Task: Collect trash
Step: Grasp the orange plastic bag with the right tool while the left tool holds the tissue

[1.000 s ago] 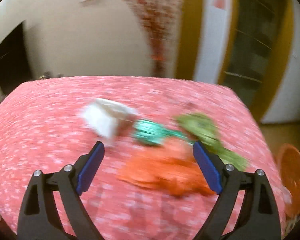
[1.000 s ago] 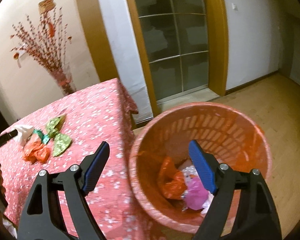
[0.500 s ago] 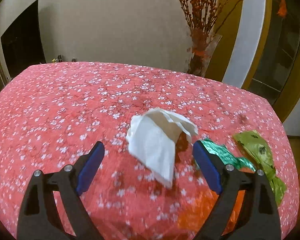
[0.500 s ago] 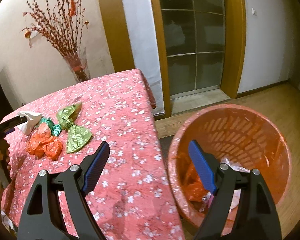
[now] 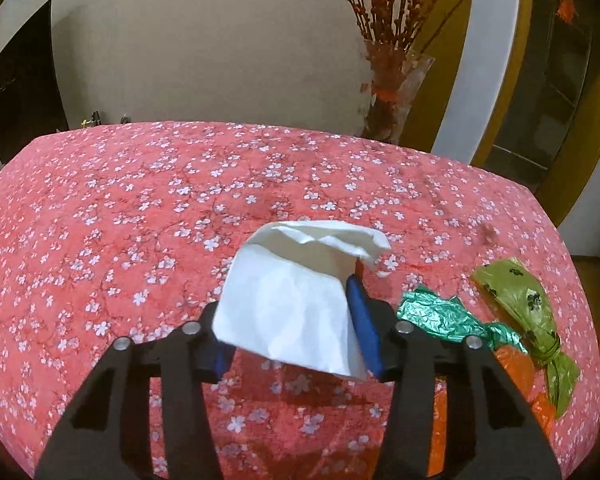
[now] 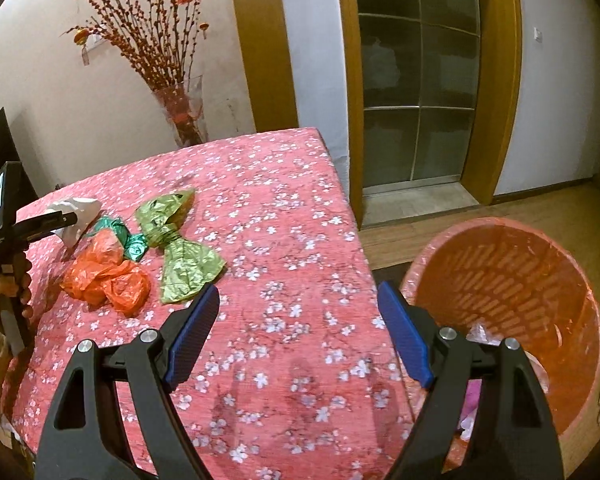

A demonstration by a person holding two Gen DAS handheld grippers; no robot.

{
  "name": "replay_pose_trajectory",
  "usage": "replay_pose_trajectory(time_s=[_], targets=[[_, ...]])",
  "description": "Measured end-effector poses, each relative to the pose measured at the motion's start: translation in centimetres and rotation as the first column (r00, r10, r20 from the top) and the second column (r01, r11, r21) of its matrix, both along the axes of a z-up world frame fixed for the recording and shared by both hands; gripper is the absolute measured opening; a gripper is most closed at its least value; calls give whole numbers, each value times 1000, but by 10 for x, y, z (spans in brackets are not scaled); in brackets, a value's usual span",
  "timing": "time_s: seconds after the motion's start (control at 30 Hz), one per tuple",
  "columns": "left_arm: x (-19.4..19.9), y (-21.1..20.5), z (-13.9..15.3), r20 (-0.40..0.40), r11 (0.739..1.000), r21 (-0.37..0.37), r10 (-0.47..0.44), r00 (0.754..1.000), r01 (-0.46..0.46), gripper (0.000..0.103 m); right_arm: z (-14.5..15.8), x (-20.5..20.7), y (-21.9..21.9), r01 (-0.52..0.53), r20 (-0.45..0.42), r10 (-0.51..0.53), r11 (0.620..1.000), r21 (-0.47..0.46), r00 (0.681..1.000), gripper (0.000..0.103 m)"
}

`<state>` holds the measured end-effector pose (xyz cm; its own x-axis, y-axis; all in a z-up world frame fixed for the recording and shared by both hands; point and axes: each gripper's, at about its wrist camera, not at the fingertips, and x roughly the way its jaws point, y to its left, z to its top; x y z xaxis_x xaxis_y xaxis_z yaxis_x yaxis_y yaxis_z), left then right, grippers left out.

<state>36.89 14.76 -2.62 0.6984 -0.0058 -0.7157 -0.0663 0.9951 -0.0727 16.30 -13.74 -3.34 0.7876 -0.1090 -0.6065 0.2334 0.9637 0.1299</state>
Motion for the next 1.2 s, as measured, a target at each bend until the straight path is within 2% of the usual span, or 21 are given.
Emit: replay_pose_trajectory(time_s=[0.33,0.57,0.77,1.0,1.03,1.07,1.2], targets=[[-22,23,13,37,999,-7,32,999,-31,46,11,14,41,-98,23,98,995,6,995,81],[-44,52,22,55,998,-12,61,997,-61,46,14,45,101,-266,27,266,964,8,964,78],[-64,80,28,62,996,-11,90,994,-90,46,1,75,150,-373,-30,373,928,1,927,67],[-80,94,32,69,995,-20,98,993,-97,46,-20,97,178,-404,-128,394,912,-67,910,67],[-82,94,33,70,995,-19,97,993,-96,46,-23,98,179,-404,-138,392,912,-75,910,60],[-83,94,33,72,995,-19,96,993,-94,46,-27,100,179,-407,-157,391,910,-85,907,48],[-88,92,34,74,996,-26,84,994,-82,46,-24,92,171,-409,-143,397,910,-66,907,34]])
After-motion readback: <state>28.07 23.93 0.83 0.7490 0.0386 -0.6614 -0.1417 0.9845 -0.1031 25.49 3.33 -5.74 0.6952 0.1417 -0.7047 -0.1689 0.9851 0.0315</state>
